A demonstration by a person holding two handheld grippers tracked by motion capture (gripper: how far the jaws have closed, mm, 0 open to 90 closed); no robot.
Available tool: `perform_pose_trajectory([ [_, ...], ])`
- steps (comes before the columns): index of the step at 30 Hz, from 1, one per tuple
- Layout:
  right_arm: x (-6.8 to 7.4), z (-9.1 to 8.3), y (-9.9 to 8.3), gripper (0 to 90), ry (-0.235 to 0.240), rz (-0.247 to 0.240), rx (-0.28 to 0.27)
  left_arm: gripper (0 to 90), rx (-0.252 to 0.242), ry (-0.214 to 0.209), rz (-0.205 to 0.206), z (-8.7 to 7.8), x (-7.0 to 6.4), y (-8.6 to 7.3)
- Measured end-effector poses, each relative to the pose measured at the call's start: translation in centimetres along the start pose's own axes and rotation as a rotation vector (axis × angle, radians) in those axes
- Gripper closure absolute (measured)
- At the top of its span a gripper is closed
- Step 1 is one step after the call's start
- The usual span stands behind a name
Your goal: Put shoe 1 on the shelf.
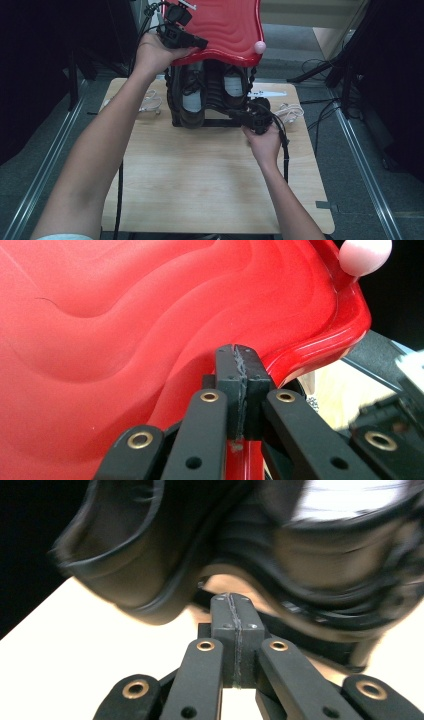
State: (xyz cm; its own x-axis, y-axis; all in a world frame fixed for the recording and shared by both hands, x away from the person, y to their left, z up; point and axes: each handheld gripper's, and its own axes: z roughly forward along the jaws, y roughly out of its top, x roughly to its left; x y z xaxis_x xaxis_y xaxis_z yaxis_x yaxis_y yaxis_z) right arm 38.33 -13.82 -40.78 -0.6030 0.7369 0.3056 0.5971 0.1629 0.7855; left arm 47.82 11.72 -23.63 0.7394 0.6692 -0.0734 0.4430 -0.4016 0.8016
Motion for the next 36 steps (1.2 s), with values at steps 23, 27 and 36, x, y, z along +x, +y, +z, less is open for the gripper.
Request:
perform_pose_trajectory([
  [23,7.5,6.0,-0.2,90.0,0.145,-0.148,0.086,90.0,0.007,0.001,-0.013,-0.1,0.1,0.0],
  [27,7.2,6.0,0.1,90.0,0.136,-0.171,0.09,90.0,0.005,0.004,-0.016,-0.1,0.1,-0.1],
  [36,5.5,6.0,1.0,90.0,0.107,-0.127,0.069,90.0,0.002,0.01,-0.013,-0.1,0.0,-0.1],
])
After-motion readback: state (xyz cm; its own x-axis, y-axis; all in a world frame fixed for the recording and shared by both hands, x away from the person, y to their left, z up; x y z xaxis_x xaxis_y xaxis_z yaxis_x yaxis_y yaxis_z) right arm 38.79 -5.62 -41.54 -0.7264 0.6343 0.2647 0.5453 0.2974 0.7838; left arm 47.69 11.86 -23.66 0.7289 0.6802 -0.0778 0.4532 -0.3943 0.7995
